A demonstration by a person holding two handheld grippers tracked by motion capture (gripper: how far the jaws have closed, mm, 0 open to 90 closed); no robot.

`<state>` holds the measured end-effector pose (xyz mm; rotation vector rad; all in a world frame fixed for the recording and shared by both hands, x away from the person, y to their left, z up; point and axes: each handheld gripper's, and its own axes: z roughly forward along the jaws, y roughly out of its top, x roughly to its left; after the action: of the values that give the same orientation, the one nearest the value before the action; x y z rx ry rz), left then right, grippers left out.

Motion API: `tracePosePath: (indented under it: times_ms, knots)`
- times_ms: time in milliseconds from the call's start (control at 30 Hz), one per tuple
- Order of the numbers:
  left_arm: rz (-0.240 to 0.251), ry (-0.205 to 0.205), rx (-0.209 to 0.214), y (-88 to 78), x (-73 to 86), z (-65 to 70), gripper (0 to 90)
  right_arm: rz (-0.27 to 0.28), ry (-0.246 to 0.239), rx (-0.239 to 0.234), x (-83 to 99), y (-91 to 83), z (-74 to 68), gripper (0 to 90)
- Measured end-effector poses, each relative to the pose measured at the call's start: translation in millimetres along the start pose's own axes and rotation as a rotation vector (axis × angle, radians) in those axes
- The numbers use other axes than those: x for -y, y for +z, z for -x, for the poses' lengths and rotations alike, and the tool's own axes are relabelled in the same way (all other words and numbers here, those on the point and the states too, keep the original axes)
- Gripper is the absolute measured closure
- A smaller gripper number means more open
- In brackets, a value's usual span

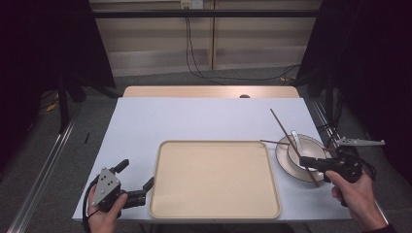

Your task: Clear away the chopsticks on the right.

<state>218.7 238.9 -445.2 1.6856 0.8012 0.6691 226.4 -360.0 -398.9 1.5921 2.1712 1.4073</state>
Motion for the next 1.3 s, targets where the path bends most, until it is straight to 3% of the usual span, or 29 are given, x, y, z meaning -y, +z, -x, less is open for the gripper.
tracePosePath:
  times_ms: [133, 200, 233, 367, 600, 733, 933, 1067, 1300]
  knots:
    - [-0.004, 0.003, 0.002, -0.5, -0.2, 0.2, 1.8, -0.014, 0.009, -0.024, 7.6, 15.2, -15.1, 85.3]
    - [0.002, -0.005, 0.001, -0.5, -0.1, 0.8, 1.8, -0.019, 0.014, -0.015, 11.0, 21.4, -21.1, 85.3]
    - [0.004, -0.002, 0.0, -0.6, -0.2, 0.7, 1.8, -0.032, 0.025, -0.035, 12.3, 25.1, -23.6, 85.2]
    - [0.004, 0.011, 0.002, 0.2, -1.1, 1.3, 1.9, -0.051, 0.045, -0.017, 15.7, 36.0, -35.0, 85.3]
    - [0.015, -0.006, 0.0, -0.4, -1.2, 0.8, 1.9, -0.067, 0.078, 0.038, 25.0, 53.3, -46.4, 85.2]
    - [0.012, -0.005, 0.0, -0.1, -1.2, 1.8, 1.9, -0.104, 0.079, 0.089, 33.7, 67.4, -52.1, 85.2]
    - [0.01, -0.005, -0.002, -0.6, -0.9, 1.6, 1.8, -0.146, 0.1, 0.117, 40.3, 79.5, -57.6, 85.3]
    - [0.009, -0.003, 0.002, -0.8, -0.9, 1.6, 1.8, -0.174, 0.121, 0.11, 44.5, 87.1, -60.9, 85.2]
    - [0.015, -0.005, 0.015, -0.6, -0.7, 1.8, 1.6, -0.213, 0.112, 0.128, 48.9, 97.0, -60.8, 85.2]
